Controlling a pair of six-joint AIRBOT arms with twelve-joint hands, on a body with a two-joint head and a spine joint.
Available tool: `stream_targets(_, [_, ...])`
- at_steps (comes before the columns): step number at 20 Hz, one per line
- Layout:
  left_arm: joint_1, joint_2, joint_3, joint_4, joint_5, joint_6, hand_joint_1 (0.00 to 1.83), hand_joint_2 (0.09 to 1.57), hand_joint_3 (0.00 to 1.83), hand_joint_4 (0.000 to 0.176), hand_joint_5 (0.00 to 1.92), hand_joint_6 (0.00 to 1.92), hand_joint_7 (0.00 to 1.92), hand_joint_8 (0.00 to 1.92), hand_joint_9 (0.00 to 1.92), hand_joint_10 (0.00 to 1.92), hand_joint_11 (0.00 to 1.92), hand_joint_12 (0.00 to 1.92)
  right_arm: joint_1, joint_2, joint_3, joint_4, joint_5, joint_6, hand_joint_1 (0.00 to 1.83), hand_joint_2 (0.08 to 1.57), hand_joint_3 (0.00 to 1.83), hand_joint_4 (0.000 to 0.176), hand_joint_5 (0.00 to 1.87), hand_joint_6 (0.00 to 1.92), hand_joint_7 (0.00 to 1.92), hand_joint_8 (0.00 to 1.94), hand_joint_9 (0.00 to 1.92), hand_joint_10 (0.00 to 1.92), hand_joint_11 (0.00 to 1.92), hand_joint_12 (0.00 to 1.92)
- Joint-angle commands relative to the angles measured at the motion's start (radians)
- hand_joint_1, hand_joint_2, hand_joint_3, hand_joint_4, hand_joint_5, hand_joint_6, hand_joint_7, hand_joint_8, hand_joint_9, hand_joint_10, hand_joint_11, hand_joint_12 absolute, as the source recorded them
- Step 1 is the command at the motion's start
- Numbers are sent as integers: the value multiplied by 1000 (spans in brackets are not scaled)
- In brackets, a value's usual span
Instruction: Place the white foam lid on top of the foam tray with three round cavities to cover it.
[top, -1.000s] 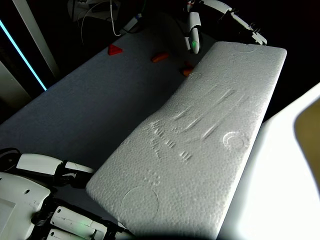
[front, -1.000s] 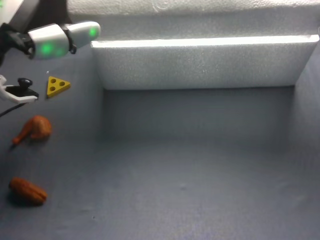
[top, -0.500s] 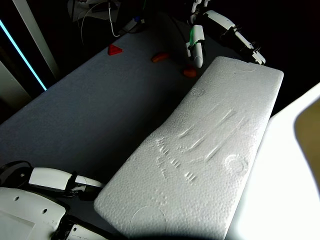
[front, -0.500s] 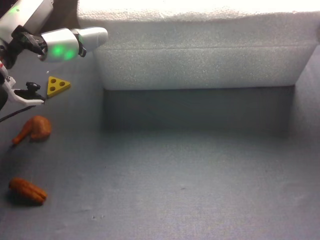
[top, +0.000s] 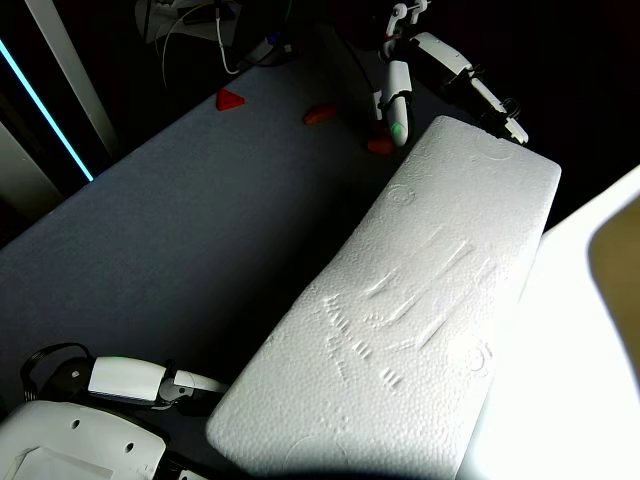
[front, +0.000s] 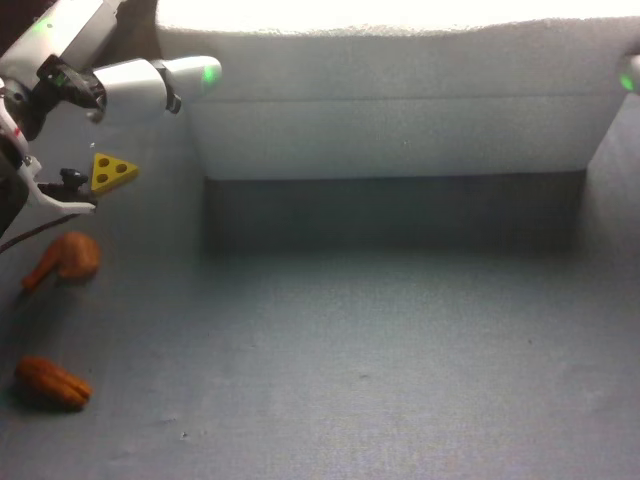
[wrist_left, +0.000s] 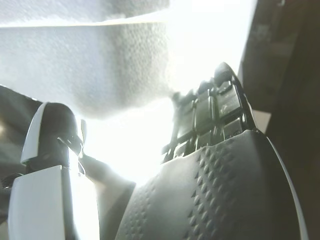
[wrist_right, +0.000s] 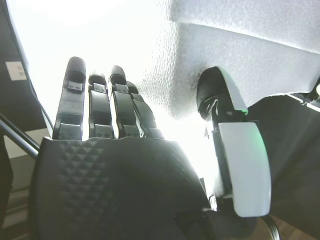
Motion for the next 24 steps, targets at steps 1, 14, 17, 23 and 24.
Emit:
stream_targets(1, [3,-2,-4,43,-100,3,586,1065,0,0,91,0,0,0,0,0,34,19,13,-6,0,-54,70,-3,535,1248,0,0,0,0,0,0,0,0,0,4])
stream_targets(14, [50,7,-6,-10,-104,11,471,1054,4,0,37,4,0,0,0,0,0,43,2,-1,-15,-11,55,-25,586,1204,1,0,0,0,0,0,0,0,0,0])
stream_targets(17, [46,7,-7,-3,-108,9,464,1061,1,0,51,2,0,0,0,0,0,72,-11,10,-20,0,62,-25,547,1205,2,0,0,0,0,0,0,0,0,0])
stream_targets(23, [40,11,-9,11,-117,4,429,1086,1,0,51,1,0,0,0,0,0,190,-23,37,-37,10,88,-25,529,1212,3,0,0,0,0,0,0,0,0,0])
stream_targets(24, [43,14,-12,9,-123,4,446,1096,2,0,54,0,0,0,0,0,0,91,-23,40,-39,10,93,-25,500,1203,0,0,0,0,0,0,0,0,0,0])
